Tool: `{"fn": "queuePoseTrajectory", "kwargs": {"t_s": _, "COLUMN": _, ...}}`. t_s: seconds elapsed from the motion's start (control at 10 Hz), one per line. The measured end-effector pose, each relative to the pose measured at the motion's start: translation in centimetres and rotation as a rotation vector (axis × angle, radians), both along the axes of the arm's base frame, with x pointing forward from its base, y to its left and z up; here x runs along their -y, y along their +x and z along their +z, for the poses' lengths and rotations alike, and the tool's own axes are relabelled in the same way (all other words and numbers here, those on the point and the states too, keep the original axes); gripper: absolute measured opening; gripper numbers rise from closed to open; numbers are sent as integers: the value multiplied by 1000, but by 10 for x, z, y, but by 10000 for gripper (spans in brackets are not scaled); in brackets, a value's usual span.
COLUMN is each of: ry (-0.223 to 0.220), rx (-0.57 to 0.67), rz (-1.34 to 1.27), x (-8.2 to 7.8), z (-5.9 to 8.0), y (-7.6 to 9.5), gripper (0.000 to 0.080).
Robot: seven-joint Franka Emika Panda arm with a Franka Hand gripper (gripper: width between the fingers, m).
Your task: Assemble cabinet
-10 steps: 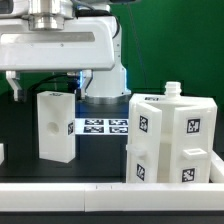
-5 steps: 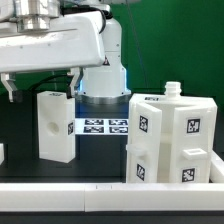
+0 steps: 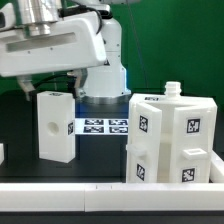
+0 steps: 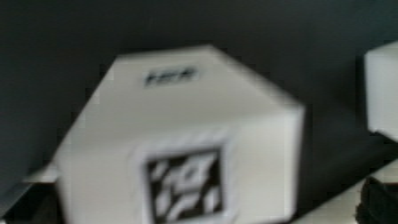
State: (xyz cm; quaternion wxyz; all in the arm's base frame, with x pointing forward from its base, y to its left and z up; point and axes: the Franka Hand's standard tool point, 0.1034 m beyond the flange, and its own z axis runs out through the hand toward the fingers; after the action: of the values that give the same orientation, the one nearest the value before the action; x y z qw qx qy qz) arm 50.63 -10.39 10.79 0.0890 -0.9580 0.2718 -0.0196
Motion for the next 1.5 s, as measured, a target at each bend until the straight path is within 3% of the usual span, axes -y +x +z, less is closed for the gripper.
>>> {"fn": "queuePoseTrajectory", "kwargs": {"t_s": 0.3, "ry": 0, "rx": 0, "rz": 3, "x": 1, "z": -1, "y": 0, "gripper": 795}}
{"fn": "queuePoseTrajectory", "kwargs": {"t_s": 0.8, "ry": -9, "rx": -8, "rz": 30, "x": 4, "z": -15, "y": -4, "gripper": 795}}
{"fn": "queuePoseTrajectory", "kwargs": {"t_s": 0.9, "ry": -9, "rx": -9, "rz": 30, "x": 4, "z": -15, "y": -4, "gripper": 651}}
{"fn": "queuePoseTrajectory", "kwargs": {"t_s": 1.0, "ry": -10, "rx": -8, "rz": 30, "x": 4, "z": -15, "y": -4, "gripper": 651}}
{"fn": "queuePoseTrajectory", "kwargs": {"t_s": 1.1, "ry": -10, "rx": -8, "rz": 30, "x": 4, "z": -15, "y": -4, "gripper": 562}}
{"fn": "queuePoseTrajectory", "kwargs": {"t_s": 1.5, "ry": -9, "rx": -9, "rz": 35, "x": 4, "z": -15, "y": -4, "gripper": 562}}
